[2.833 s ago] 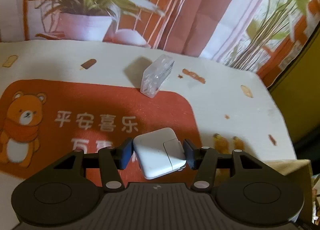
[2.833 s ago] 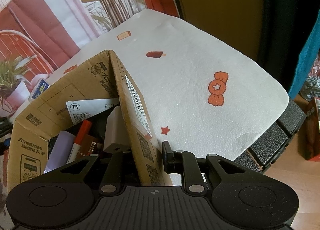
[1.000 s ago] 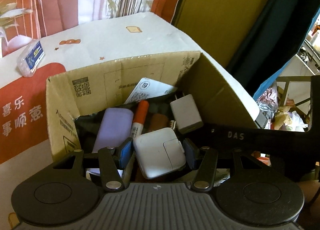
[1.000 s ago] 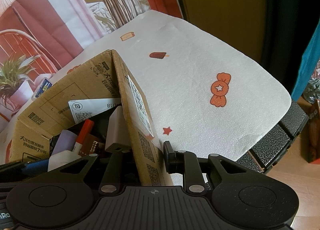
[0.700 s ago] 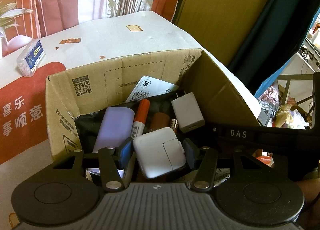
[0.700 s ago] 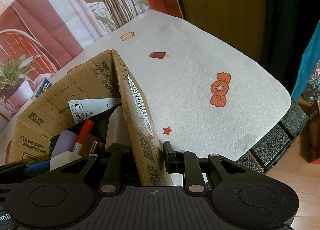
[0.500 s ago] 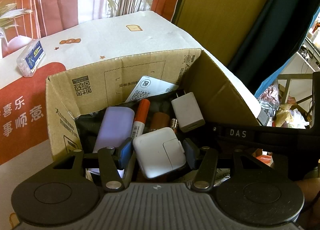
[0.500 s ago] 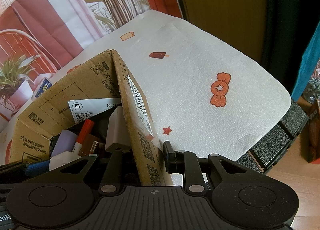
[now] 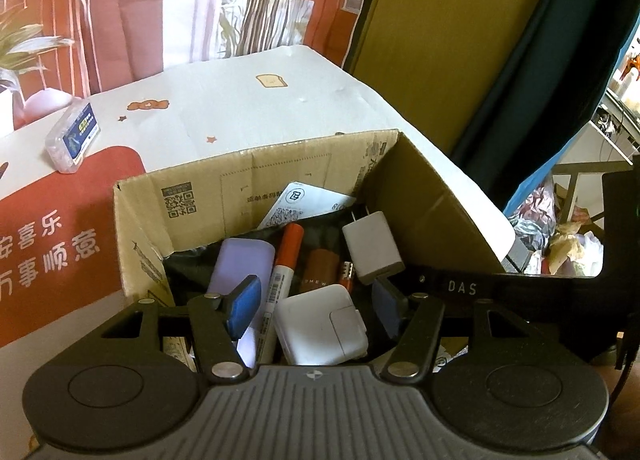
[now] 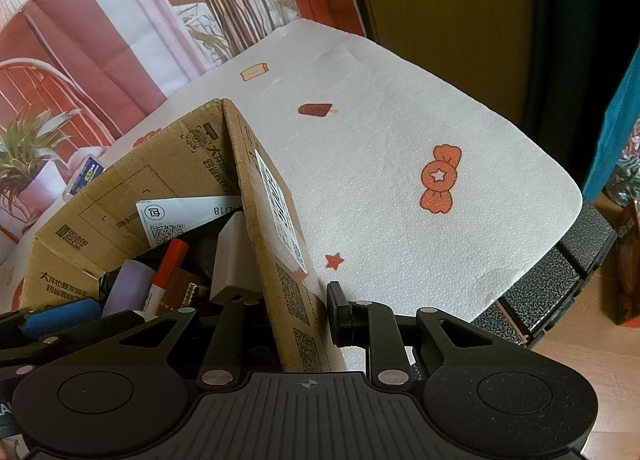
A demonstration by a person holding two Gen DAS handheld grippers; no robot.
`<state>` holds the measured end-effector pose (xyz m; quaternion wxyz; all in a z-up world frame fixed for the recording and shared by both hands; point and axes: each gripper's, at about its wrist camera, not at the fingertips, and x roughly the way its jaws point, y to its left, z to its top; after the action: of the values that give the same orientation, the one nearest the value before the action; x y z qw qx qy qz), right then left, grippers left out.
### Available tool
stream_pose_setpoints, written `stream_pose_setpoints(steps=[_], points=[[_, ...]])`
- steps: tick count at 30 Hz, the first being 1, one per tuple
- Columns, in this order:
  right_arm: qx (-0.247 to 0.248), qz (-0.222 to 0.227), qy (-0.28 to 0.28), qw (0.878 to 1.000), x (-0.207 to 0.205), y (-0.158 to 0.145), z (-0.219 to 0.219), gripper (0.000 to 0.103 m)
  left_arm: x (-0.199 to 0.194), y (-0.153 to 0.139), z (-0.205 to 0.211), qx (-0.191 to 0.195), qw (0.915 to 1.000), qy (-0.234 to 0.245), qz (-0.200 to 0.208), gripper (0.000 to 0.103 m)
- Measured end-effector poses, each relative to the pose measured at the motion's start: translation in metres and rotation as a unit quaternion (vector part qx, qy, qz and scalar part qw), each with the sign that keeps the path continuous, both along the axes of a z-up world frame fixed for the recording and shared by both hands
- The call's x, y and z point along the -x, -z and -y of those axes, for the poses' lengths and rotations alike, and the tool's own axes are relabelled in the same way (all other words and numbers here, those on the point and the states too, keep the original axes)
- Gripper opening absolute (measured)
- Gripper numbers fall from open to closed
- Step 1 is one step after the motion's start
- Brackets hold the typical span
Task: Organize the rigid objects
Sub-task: 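Open the left gripper to release the charger inside the box, then move the left tool over the clear plastic case on the mat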
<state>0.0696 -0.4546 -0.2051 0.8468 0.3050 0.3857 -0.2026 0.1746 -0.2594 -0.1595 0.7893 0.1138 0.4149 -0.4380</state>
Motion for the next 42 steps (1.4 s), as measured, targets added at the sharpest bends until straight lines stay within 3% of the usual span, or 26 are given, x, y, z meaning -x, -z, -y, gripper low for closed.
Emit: stream_pose_setpoints(steps=[6, 25, 33, 42], points=[[0.000, 0.000, 0.000, 1.000, 0.000, 0.000, 0.000, 0.020, 0.000, -0.004, -0.003, 0.009, 1.0000, -0.002, -0.001, 0.070], [0.000, 0.000, 0.000, 1.000, 0.000, 0.001, 0.000, 0.020, -0.004, -0.014, -0.014, 0.027, 0.9995, -0.016, -0.001, 0.072], [0.000, 0.000, 0.000, 1.000, 0.000, 0.001, 0.000, 0.020, -0.025, -0.034, -0.032, 0.055, 0.9968, -0.054, 0.022, 0.082], [-0.001, 0.000, 0.000, 1.000, 0.000, 0.001, 0.000, 0.020, -0.081, -0.068, -0.058, 0.078, 0.9868, -0.125, 0.068, 0.086]])
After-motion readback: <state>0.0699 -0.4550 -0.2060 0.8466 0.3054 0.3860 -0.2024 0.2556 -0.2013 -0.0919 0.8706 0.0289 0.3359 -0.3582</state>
